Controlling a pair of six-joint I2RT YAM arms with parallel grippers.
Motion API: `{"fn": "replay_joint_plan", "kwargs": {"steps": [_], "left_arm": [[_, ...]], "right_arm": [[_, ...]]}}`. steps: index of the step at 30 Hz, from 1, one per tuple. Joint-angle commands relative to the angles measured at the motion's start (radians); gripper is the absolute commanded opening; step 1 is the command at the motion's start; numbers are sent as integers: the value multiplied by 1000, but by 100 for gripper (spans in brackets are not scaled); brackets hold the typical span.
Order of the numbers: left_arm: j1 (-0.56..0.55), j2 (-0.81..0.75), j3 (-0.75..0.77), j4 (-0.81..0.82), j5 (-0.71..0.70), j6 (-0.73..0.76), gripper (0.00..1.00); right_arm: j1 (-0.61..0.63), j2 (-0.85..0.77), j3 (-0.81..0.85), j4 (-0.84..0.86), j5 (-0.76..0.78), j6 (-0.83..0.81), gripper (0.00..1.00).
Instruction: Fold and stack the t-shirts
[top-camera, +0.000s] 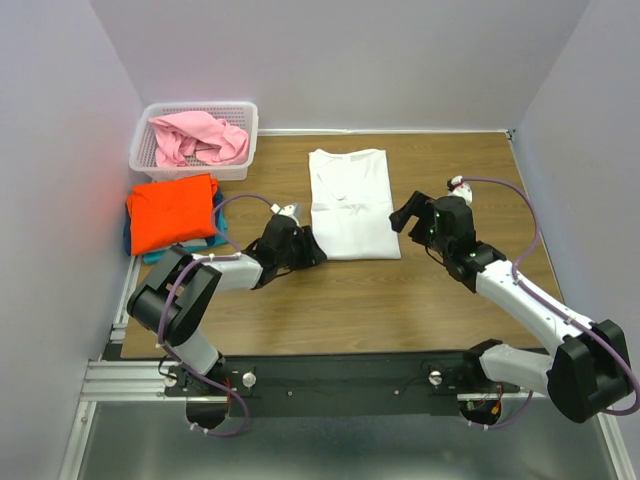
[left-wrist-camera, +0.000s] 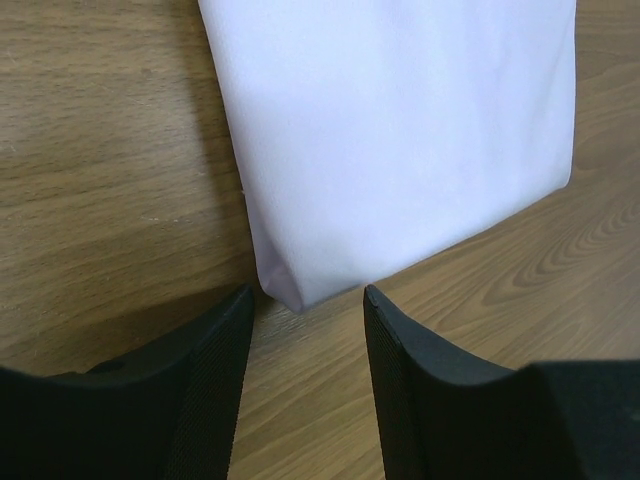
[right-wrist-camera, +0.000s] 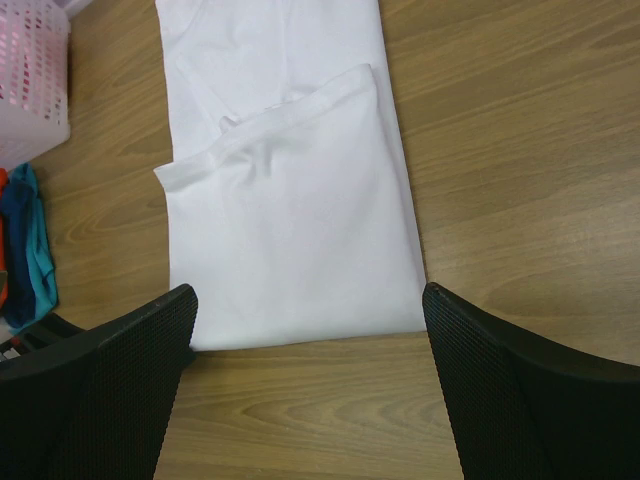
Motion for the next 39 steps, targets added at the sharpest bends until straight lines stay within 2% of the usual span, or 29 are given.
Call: {"fn": "replay_joint_plan", "kwargs": {"steps": [1,2,10,15,18,22,27,34,37,38,39], "left_arm": [[0,16,12,-7,-67,-9,54],[0,20,13,-9,-65,-15,49],[14,-6,-42,80,-39,-62,48],[16,17,-30,91,-32,-69,39],[17,36,-13,99,-12,-63,27],[17,46,-11,99,7,-56,0],[16,14,-45,94,-19,-46,0],[17,-3,-67,86,-29,-26,0],[16,-1,-70,86,-32,-21,0],[17,0,-71,86,-30,-21,0],[17,0,-71,86,-30,-20,0]], "right_arm": [[-2,6,-8,-24,32,2,100],[-2,8,-6,-27,30,1,100],[-2,3,-9,-30,39,-1,100],[-2,9,-8,-32,39,-1,100],[-2,11,-9,-32,42,-2,100],[-2,11,-17,-61,59,5,100],[-3,32,-34,-115,93,51,100],[-3,144,-34,-142,15,80,99],[-3,199,-21,-142,-25,79,94],[-3,221,-14,-142,-39,80,89],[-3,233,-12,-142,-54,80,87]]}}
